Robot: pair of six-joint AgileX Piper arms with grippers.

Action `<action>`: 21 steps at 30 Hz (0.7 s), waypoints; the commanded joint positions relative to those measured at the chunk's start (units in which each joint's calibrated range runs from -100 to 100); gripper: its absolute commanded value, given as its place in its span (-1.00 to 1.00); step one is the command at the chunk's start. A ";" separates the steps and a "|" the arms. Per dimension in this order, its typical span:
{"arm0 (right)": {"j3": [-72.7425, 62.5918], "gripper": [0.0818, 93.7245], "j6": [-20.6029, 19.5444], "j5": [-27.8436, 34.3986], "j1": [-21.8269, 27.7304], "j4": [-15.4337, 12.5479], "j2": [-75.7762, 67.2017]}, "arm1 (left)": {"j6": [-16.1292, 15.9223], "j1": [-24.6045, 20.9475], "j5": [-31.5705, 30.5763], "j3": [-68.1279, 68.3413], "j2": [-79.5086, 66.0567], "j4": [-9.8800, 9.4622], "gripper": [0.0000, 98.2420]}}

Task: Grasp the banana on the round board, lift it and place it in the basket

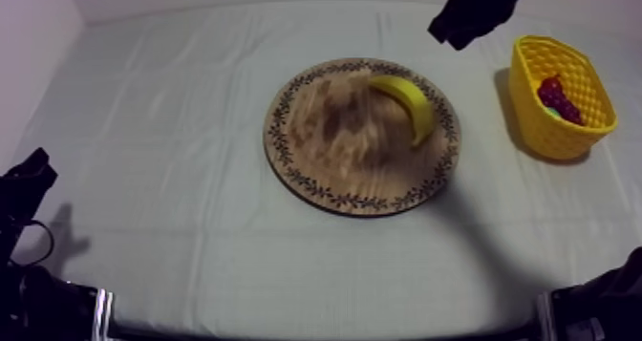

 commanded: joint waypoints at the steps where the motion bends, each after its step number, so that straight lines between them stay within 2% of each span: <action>1: -1.31 -0.99 0.76 0.53 -0.04 -0.21 0.98 | 0.00 -0.02 -0.01 0.03 0.02 -0.01 -1.00; 5: -2.55 -0.81 0.84 1.30 -0.06 -0.23 1.76 | 0.00 -0.02 -0.01 0.03 0.02 -0.01 -1.00; 12: -3.23 -0.01 -0.72 2.55 -0.45 1.04 2.02 | 0.00 -0.02 -0.01 0.03 0.02 -0.01 -1.00; 15: -3.56 0.27 -1.30 3.45 -0.96 1.60 2.04 | 0.00 -0.02 -0.01 0.03 0.02 -0.01 -1.00; 21: -4.43 0.59 -2.26 4.13 -1.66 2.20 2.44 | 0.00 -0.02 -0.01 0.03 0.02 -0.01 -1.00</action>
